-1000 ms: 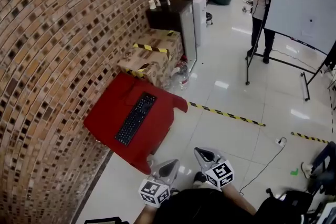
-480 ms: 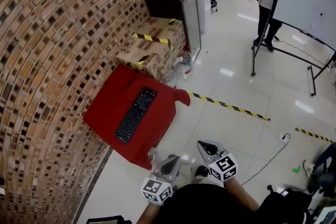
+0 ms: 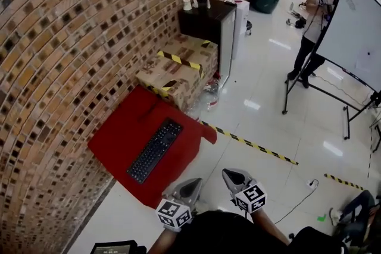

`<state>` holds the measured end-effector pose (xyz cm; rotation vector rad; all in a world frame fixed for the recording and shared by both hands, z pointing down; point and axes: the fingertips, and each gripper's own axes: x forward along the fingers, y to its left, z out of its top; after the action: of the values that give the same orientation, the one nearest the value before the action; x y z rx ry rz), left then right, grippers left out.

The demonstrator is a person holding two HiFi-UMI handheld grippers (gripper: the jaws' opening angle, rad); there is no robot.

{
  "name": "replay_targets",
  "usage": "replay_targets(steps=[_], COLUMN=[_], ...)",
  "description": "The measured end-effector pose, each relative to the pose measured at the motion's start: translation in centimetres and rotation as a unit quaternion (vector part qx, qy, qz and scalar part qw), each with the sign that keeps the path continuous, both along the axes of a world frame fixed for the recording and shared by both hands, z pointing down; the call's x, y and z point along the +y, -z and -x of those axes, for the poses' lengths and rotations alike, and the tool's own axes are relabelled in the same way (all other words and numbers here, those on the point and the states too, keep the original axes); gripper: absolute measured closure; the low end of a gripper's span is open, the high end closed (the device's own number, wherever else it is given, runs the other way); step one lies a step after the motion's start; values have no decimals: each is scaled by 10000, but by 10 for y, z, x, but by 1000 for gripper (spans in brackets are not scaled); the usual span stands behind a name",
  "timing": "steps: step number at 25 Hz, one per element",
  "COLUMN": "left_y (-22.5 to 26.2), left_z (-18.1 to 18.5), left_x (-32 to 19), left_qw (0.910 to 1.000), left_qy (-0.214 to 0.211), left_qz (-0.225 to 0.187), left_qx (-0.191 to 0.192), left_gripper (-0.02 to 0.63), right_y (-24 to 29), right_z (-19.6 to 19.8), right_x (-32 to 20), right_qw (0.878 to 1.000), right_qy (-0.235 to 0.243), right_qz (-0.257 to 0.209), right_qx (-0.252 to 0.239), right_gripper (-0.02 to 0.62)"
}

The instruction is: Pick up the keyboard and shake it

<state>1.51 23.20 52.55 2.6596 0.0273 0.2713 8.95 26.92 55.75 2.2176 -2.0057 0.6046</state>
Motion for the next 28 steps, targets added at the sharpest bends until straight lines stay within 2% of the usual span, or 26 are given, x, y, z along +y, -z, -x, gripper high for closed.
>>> replay_targets(steps=[5, 9, 14, 17, 22, 24, 28], left_y=[2, -7, -19, -27, -47, -62, -85], left_z=[3, 21, 48, 61, 65, 66, 65], left_x=[-72, -123, -174, -197, -226, -240, -261], left_qw=[9988, 9960, 9866, 9776, 9615, 9520, 9262], left_qy=[459, 877, 1608, 2059, 2675, 2952, 3530], left_qz=[99, 124, 289, 417, 516, 586, 829], left_qx=[143, 116, 8, -111, -359, -568, -1032], left_gripper=[591, 591, 591, 591, 591, 591, 591], right_y=[12, 6, -10, -15, -25, -38, -70], right_z=[-7, 8, 25, 23, 3, -6, -34], right_x=[-72, -120, -159, -181, -228, -251, -294], right_qw=[9988, 9966, 9908, 9861, 9785, 9714, 9496], right_qy=[398, 739, 1240, 1507, 1949, 2239, 2844], right_qz=[72, 177, 466, 669, 638, 756, 1307], right_qx=[262, 310, 268, 212, 218, 231, 178], right_gripper=[603, 603, 603, 603, 603, 603, 603])
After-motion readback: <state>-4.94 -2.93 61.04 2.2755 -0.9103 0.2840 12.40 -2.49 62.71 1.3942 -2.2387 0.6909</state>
